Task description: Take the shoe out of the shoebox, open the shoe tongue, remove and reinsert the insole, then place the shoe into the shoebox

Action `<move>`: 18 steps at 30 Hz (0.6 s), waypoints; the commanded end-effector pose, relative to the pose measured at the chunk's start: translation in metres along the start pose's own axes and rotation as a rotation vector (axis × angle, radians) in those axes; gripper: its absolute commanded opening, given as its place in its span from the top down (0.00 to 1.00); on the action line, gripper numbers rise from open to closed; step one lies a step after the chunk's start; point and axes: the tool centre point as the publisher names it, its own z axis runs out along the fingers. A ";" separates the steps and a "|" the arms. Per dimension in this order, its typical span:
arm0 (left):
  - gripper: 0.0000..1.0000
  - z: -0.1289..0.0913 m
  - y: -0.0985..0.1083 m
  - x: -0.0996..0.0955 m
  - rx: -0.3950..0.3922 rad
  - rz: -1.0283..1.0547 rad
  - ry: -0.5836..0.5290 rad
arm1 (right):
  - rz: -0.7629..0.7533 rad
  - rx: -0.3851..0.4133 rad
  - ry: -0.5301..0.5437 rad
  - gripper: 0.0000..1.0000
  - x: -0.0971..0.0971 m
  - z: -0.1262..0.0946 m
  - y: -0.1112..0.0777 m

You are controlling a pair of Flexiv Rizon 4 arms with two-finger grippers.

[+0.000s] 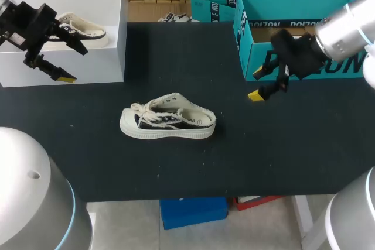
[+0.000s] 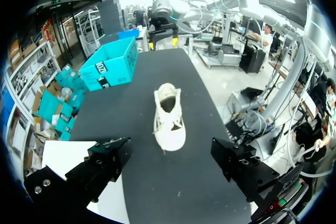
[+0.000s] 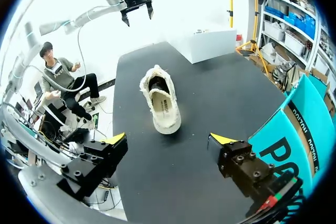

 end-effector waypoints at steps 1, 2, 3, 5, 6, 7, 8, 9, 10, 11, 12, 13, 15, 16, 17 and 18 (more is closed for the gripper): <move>0.00 0.001 0.001 0.000 -0.001 0.002 -0.003 | 0.000 -0.139 -0.007 0.00 0.003 0.000 -0.004; 0.00 0.001 0.001 0.000 -0.001 0.002 -0.003 | 0.000 -0.139 -0.007 0.00 0.003 0.000 -0.004; 0.00 0.001 0.001 0.000 -0.001 0.002 -0.003 | 0.000 -0.139 -0.007 0.00 0.003 0.000 -0.004; 0.00 0.001 0.001 0.000 -0.001 0.002 -0.003 | -0.002 -0.125 -0.010 0.00 0.004 0.002 -0.006; 0.00 0.001 0.001 0.000 -0.001 0.002 -0.003 | -0.012 -0.105 -0.017 0.00 0.004 0.004 -0.006; 0.00 0.001 0.001 0.000 -0.001 0.002 -0.003 | -0.028 -0.064 -0.035 0.00 0.006 0.007 -0.006; 0.00 0.001 0.001 0.000 -0.001 0.002 -0.003 | -0.033 -0.047 -0.042 0.00 0.006 0.009 -0.006; 0.00 0.001 0.001 0.000 -0.001 0.002 -0.003 | -0.041 -0.036 -0.058 0.00 0.007 0.012 -0.006; 0.00 0.001 0.001 0.000 -0.001 0.002 -0.003 | -0.052 -0.025 -0.066 0.00 0.007 0.015 -0.007; 0.00 0.001 0.001 0.000 -0.001 0.002 -0.003 | -0.059 -0.019 -0.076 0.00 0.007 0.019 -0.007; 0.00 0.001 0.001 0.000 -0.001 0.002 -0.003 | -0.067 -0.023 -0.085 0.00 0.008 0.022 -0.008; 0.00 0.001 0.001 0.000 -0.001 0.002 -0.003 | -0.069 -0.021 -0.093 0.00 0.008 0.027 -0.009; 0.00 0.001 0.001 0.000 -0.001 0.002 -0.003 | -0.079 -0.025 -0.107 0.00 0.008 0.036 -0.012; 0.00 0.001 0.001 0.000 -0.001 0.002 -0.003 | -0.084 -0.029 -0.108 0.00 0.008 0.040 -0.013; 0.00 0.001 0.001 0.000 -0.001 0.002 -0.003 | -0.093 -0.030 -0.116 0.00 0.008 0.045 -0.015; 0.00 0.001 0.001 0.000 -0.001 0.002 -0.003 | -0.102 -0.026 -0.124 0.00 0.008 0.049 -0.016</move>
